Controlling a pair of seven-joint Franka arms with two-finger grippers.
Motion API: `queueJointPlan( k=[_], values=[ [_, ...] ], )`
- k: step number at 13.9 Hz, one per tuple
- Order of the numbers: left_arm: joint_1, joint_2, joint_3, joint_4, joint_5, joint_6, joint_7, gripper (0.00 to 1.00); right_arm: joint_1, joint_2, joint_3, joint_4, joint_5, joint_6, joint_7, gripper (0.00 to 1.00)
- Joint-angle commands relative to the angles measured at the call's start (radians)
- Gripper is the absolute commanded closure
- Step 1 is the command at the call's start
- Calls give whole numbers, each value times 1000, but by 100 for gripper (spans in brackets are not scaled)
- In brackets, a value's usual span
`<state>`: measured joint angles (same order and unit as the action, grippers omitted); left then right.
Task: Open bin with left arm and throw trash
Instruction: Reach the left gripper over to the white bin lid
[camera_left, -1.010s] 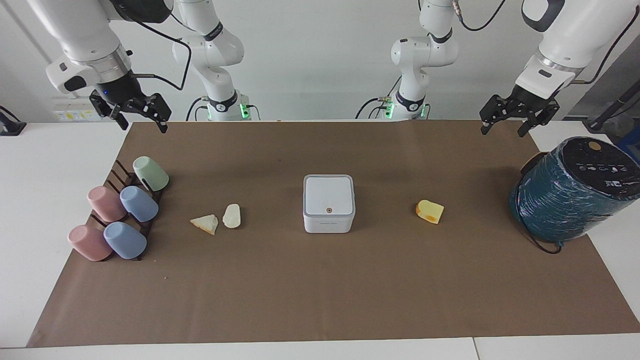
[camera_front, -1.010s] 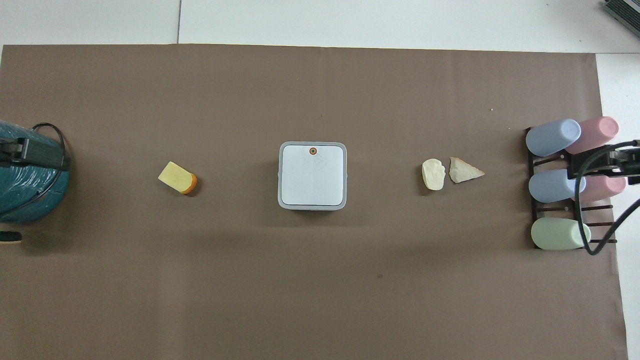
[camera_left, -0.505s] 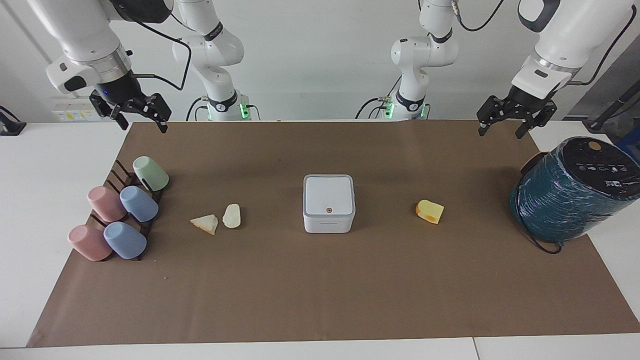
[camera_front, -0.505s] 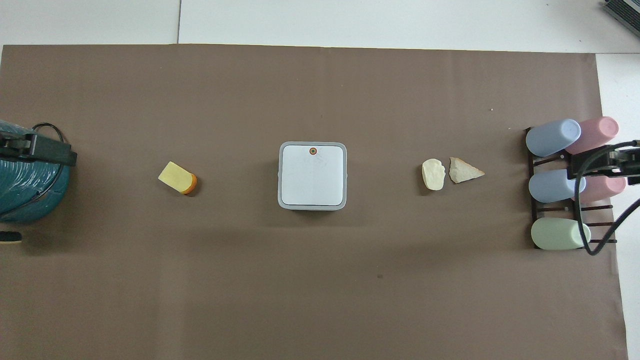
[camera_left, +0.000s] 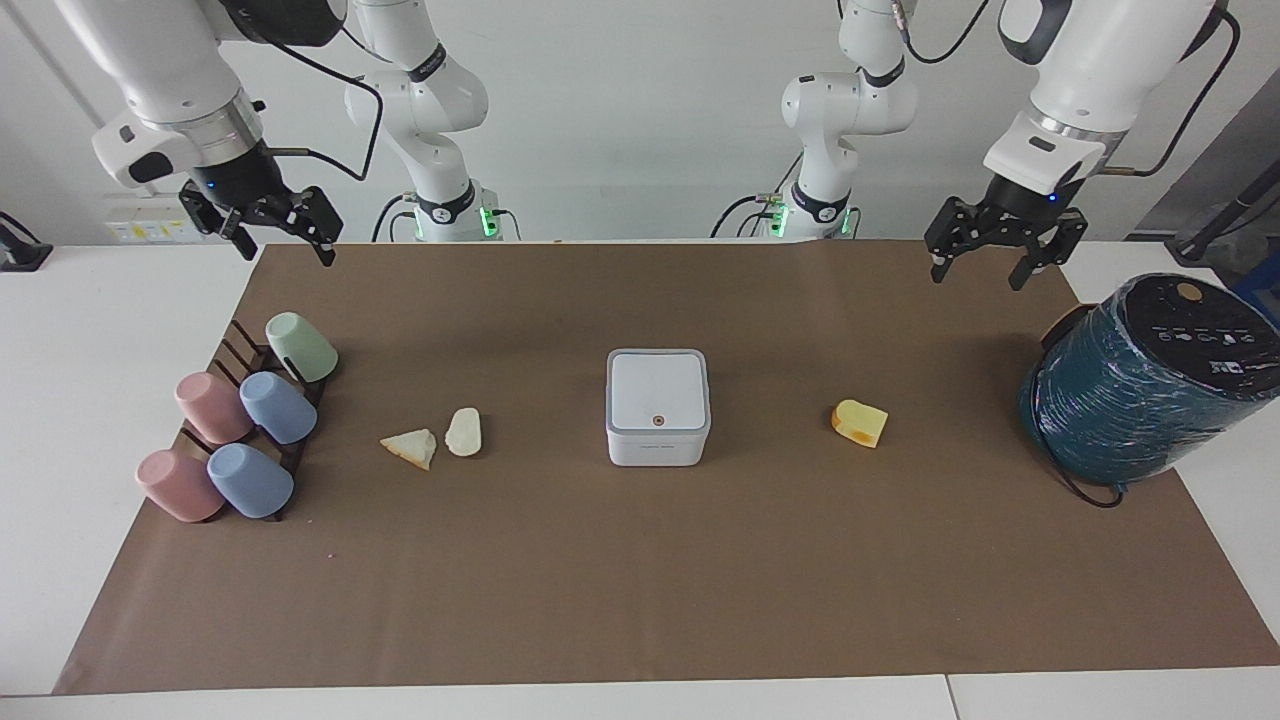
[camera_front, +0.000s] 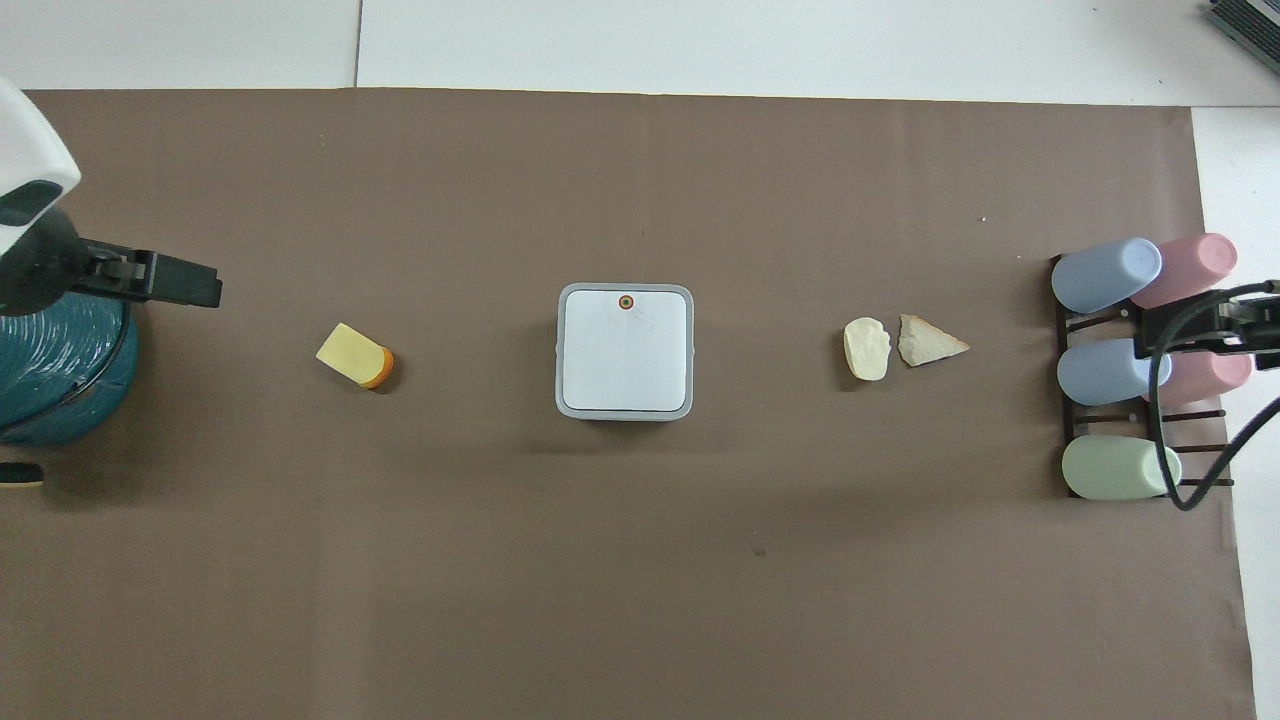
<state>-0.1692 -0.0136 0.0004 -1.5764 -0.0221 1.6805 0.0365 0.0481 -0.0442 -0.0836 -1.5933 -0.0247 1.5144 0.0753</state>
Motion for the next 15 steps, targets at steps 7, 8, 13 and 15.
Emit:
queueJointPlan(
  k=[7, 8, 13, 15],
  values=[
    [-327, 104, 10, -24, 125, 174, -317, 41, 3, -23, -4, -30, -14, 23, 9, 0],
    [-373, 141, 10, -21, 174, 194, -384, 51, 3, -23, -4, -30, -14, 23, 8, 0],
    [-431, 224, 3, -34, 182, 407, -445, 100, 7, -25, -2, -83, -14, 97, 6, 0],
    [-458, 250, 3, -36, 173, 458, -449, 100, 16, -26, -2, -163, -14, 223, 9, 0]
  ],
)
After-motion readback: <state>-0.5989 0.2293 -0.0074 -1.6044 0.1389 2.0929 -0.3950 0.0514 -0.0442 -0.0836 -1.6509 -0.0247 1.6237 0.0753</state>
